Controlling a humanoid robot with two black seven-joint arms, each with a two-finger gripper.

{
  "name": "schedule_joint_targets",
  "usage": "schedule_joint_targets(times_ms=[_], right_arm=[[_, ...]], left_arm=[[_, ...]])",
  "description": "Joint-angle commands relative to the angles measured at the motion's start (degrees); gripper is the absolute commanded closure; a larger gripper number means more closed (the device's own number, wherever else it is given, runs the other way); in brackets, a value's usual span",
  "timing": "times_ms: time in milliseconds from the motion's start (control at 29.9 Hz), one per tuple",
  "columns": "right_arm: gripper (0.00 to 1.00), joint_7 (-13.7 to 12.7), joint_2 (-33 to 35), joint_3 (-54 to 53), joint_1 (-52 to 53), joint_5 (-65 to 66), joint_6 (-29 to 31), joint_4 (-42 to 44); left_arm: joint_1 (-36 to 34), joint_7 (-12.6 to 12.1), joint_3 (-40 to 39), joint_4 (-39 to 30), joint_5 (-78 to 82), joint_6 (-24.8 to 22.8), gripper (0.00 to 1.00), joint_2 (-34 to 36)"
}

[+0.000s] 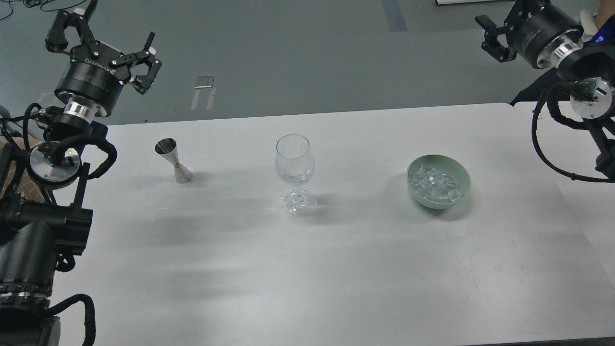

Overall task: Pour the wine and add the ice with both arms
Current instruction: 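Reach the right gripper down into the green bowl of ice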

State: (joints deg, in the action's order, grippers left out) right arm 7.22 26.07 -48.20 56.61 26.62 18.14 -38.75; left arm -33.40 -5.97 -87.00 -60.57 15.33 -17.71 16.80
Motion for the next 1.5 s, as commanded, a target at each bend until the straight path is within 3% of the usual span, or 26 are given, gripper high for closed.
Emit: schedule_joint_targets(times_ms=[0, 100, 167, 234, 301, 367, 468, 568, 668, 902, 1002, 1102, 1369, 1470], right_arm=[[0.00, 0.0, 3.7, 4.7, 2.9, 9.2, -0.1, -2.3], [0.00, 0.0, 5.1, 6.8, 5.0, 19.1, -0.3, -3.6], [0.00, 0.0, 5.4, 7.1, 6.3, 25.5, -0.3, -5.3], [0.00, 0.1, 6.4, 7.1, 6.9, 31.5, -0.3, -7.6], [0.00, 0.3, 9.5, 7.2, 6.7, 38.9, -0.2, -13.2], [0.00, 0.3, 11.4, 7.8, 6.4, 42.9, 0.0, -16.0], [0.00, 1.0, 16.4, 13.9, 7.1, 54.7, 0.0, -23.5], [0.00, 1.2, 18.7, 18.2, 7.2, 60.0, 0.0, -25.8], [0.00, 2.5, 18.9, 23.2, 6.9, 60.6, 0.1, -27.1], [0.03, 2.6, 21.3, 35.1, 6.0, 61.0, 0.1, -30.9], [0.08, 2.1, 20.9, 37.0, 4.1, 61.4, -0.5, -30.6], [0.11, -0.2, 19.3, 34.9, 0.3, 61.5, -0.9, -28.6], [0.38, -0.2, 19.5, 34.3, -3.8, 61.7, -0.7, -31.6], [0.43, -0.2, 19.5, 34.4, -4.3, 62.8, -0.7, -32.7]], left_arm=[[-0.8, 1.7, 0.3, 0.4, 6.2, 0.5, 0.04, 1.1], [-0.2, 1.3, 0.5, 0.6, 6.8, 0.5, 0.04, 1.7], [0.0, 2.9, 0.8, 0.5, 6.8, 0.6, 0.04, 0.8], [0.7, 6.5, 0.7, 0.0, 6.7, 0.7, 0.04, 0.0], [1.3, 12.5, 0.8, 0.5, 7.0, 0.8, 0.04, 1.2], [1.5, 13.3, 0.9, 0.6, 7.1, 0.9, 0.04, 2.5], [2.1, 10.6, 3.0, 0.6, 7.0, 0.9, 0.04, 4.6], [2.4, 8.9, 4.5, 0.6, 6.3, 1.0, 0.03, 4.7], [4.0, 8.6, 4.4, 0.5, 6.1, 1.0, 0.03, 4.7], [5.6, 7.7, 4.4, 0.6, 6.3, 0.8, 0.03, 5.3], [5.7, 7.5, 4.5, 0.6, 6.7, 0.5, 0.03, 6.3], [5.7, 8.1, 4.5, 1.6, 7.0, 0.5, 0.03, 6.5], [6.1, 8.2, 4.6, 2.3, 6.9, 0.1, 0.03, 5.3], [6.1, 8.1, 4.6, 2.2, 6.9, 0.1, 0.03, 5.3]])
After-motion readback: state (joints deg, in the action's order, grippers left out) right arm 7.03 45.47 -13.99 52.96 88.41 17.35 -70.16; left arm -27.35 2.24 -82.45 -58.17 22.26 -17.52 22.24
